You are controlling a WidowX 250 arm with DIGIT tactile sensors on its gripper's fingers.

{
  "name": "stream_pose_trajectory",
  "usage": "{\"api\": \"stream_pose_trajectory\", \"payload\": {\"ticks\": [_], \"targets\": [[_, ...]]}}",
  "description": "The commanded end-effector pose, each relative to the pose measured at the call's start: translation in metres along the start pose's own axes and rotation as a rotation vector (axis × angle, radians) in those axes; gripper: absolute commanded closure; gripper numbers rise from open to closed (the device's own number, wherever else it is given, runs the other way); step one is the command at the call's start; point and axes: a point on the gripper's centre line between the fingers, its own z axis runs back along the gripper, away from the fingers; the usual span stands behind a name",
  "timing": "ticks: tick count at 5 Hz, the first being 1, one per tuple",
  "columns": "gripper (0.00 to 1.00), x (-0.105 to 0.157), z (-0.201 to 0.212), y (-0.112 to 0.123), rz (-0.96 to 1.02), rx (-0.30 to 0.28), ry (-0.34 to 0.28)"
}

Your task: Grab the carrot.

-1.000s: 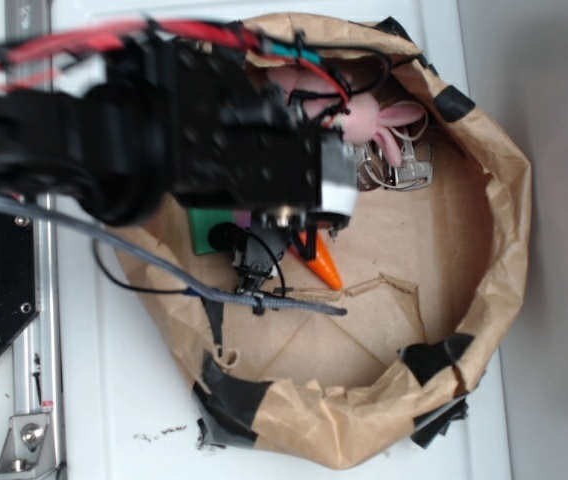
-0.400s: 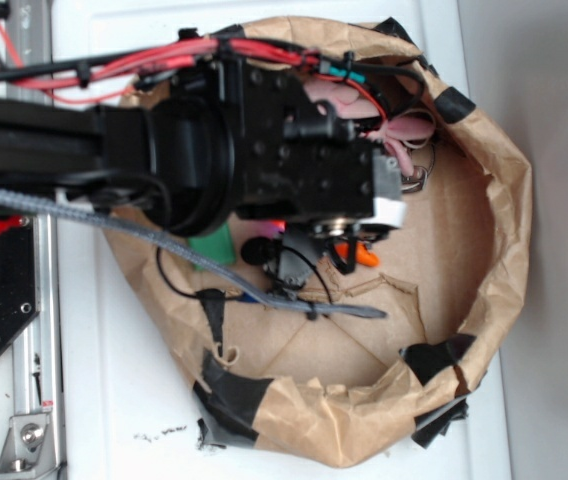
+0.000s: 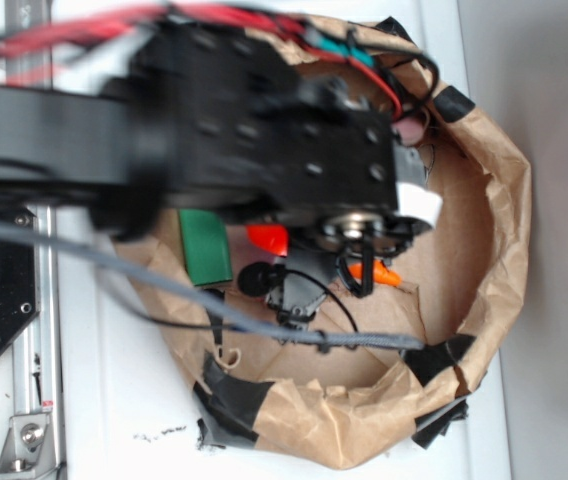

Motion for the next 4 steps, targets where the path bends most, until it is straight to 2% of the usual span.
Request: {"api": "stream_pose_trajectory", "payload": {"ticks": [1,4], "targets": [[1.00,0.005,0.084,0.003,0.196,0.011,-0.110],[1.00,0.010,0.073,0.007,0.266,0.029,-0.083]]}}
